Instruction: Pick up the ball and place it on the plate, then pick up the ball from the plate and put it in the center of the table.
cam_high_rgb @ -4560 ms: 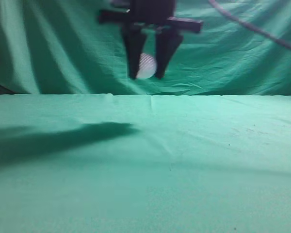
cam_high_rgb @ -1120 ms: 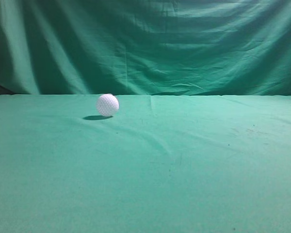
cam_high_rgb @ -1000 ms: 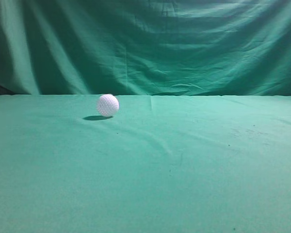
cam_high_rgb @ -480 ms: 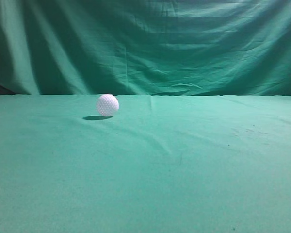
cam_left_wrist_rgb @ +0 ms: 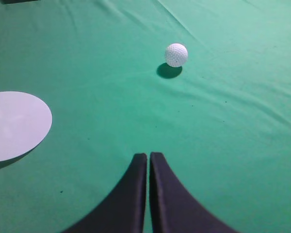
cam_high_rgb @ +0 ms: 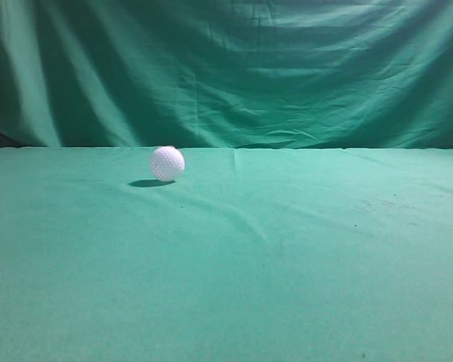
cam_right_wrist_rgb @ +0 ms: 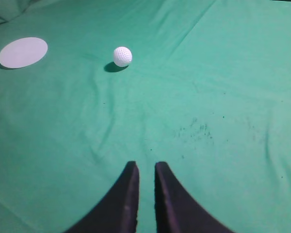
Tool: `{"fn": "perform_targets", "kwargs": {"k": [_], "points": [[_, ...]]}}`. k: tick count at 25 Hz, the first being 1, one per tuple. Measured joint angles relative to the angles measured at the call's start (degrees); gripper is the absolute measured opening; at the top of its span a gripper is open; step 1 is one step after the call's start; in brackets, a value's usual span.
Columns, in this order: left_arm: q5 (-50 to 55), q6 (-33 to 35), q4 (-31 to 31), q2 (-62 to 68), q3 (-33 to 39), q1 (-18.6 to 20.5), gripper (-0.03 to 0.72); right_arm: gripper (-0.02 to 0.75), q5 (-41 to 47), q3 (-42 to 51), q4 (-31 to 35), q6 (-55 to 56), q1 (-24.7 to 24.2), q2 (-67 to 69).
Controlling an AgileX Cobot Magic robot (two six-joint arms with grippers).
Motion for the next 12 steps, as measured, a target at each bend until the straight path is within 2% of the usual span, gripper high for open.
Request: {"fn": "perform_targets", "kwargs": {"k": [2, 5, 12], "points": [[0.0, 0.0, 0.0, 0.0, 0.0, 0.0, 0.0, 0.052, 0.0, 0.0, -0.1, 0.0, -1.1, -0.5], [0.0, 0.0, 0.0, 0.0, 0.0, 0.0, 0.0, 0.052, -0.2, 0.0, -0.3, -0.1, -5.8, -2.7], [0.0, 0.0, 0.0, 0.0, 0.0, 0.0, 0.0, 0.052, -3.4, 7.2, -0.2, -1.0, -22.4, -13.4]]}}
